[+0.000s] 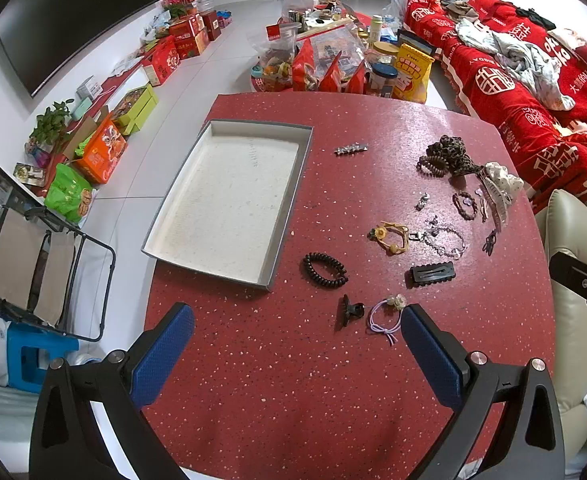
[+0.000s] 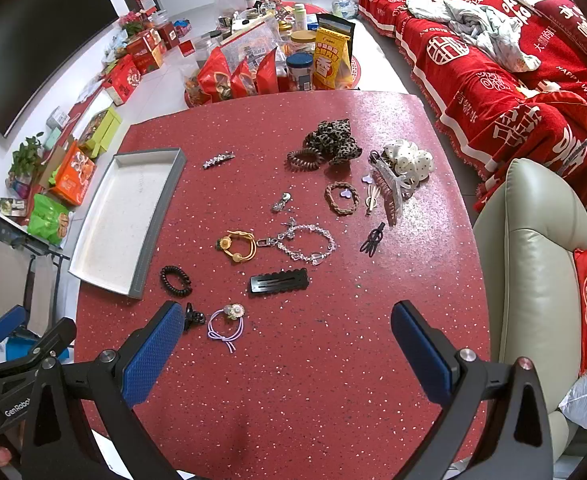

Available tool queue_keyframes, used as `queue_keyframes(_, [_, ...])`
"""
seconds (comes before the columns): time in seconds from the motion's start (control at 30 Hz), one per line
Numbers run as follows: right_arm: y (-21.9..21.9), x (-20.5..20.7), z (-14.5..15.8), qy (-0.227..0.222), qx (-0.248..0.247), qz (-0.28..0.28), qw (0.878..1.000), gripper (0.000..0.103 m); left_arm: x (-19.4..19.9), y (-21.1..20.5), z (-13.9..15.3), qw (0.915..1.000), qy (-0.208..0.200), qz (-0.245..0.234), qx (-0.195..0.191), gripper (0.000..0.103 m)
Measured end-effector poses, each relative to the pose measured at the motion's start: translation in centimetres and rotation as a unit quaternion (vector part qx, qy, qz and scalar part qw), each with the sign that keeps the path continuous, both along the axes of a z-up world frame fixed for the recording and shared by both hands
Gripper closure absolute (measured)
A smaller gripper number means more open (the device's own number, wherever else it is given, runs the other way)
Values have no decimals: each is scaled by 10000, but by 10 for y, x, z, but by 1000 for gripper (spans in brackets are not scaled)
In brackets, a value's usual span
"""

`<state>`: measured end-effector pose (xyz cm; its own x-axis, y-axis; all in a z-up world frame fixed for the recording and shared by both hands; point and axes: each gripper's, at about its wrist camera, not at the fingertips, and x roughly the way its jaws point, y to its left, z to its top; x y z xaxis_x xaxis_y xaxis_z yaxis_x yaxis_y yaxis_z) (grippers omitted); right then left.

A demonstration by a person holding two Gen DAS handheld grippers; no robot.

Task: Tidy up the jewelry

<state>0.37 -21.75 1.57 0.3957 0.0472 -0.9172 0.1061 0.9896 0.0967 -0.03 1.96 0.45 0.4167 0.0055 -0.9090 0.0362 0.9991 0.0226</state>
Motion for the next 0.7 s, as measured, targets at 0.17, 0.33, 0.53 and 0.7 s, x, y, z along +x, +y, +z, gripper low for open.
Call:
queue_keyframes(0.17, [0,0,0,3,1,-2,10000,0,0,0,0,10000,3,-3,4,0])
queue_keyframes(0.33, [0,0,0,1,2,2,10000,0,-1,2,0,10000,5,6,-1,0])
queue_keyframes(0.53, [0,-1,-1,3,-1,-1,10000,0,0,1,0,10000,7,-6,5,0])
queue_keyframes(0.7, [0,-1,-1,7,1,-1,10000,0,0,1,0,10000,10,-4,1,0])
